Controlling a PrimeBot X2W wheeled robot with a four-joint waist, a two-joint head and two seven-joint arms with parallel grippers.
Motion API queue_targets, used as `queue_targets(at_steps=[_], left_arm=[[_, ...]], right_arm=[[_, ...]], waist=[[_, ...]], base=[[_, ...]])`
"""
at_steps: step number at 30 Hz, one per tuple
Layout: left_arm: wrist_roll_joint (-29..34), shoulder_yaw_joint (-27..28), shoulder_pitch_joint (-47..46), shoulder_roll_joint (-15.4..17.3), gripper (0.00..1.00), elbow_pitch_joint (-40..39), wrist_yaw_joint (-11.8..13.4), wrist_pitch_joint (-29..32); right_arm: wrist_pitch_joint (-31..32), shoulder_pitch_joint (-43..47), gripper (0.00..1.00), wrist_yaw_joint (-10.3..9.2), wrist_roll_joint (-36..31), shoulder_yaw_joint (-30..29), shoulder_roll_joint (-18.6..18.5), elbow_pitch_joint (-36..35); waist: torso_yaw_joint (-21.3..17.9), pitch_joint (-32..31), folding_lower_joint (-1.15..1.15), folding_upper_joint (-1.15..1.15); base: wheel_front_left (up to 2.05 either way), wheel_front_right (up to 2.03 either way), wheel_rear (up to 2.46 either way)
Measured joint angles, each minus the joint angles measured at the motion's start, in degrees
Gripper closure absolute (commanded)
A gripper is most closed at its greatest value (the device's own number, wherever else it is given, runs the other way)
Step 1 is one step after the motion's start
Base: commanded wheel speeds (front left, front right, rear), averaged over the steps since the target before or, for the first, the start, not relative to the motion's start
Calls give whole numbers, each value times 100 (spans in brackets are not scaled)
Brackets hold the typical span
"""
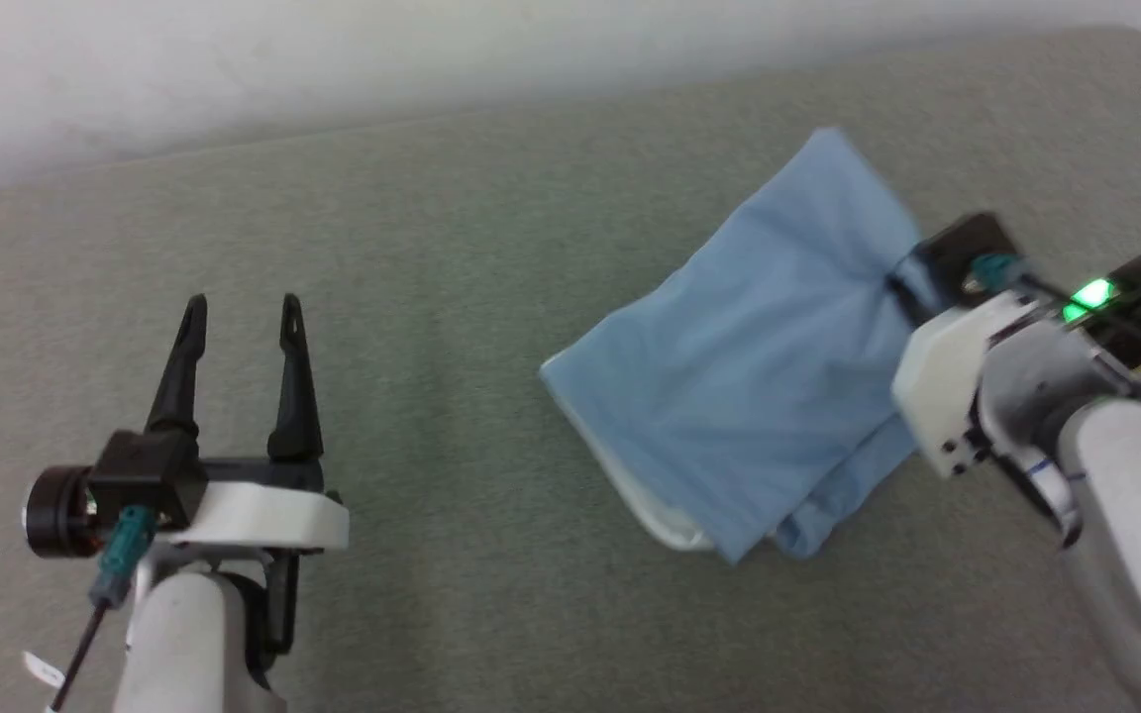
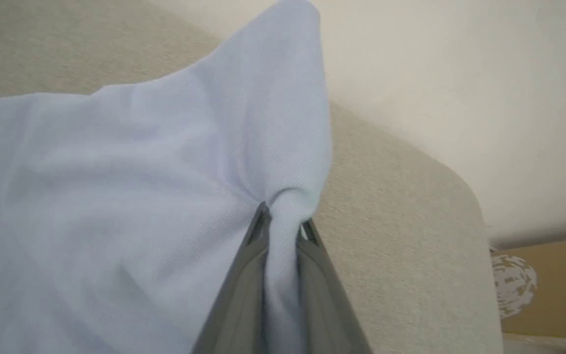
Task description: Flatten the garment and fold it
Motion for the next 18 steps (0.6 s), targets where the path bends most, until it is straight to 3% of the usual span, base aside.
queue_targets(at_steps=[7,18], left_arm=[[187,-151,-367,236,0,-137,-110,1],[394,-338,-843,647,0,-308,-229,78]], right_arm=[[-474,-662,100,3,-330,-454,-343,859],[-1329,-1283,100,2,-1446,-2068,-375,2049]], waist=[[-679,431,0,0],[-1317,1389,0,0]], base=[[0,0,0],[0,0,0]])
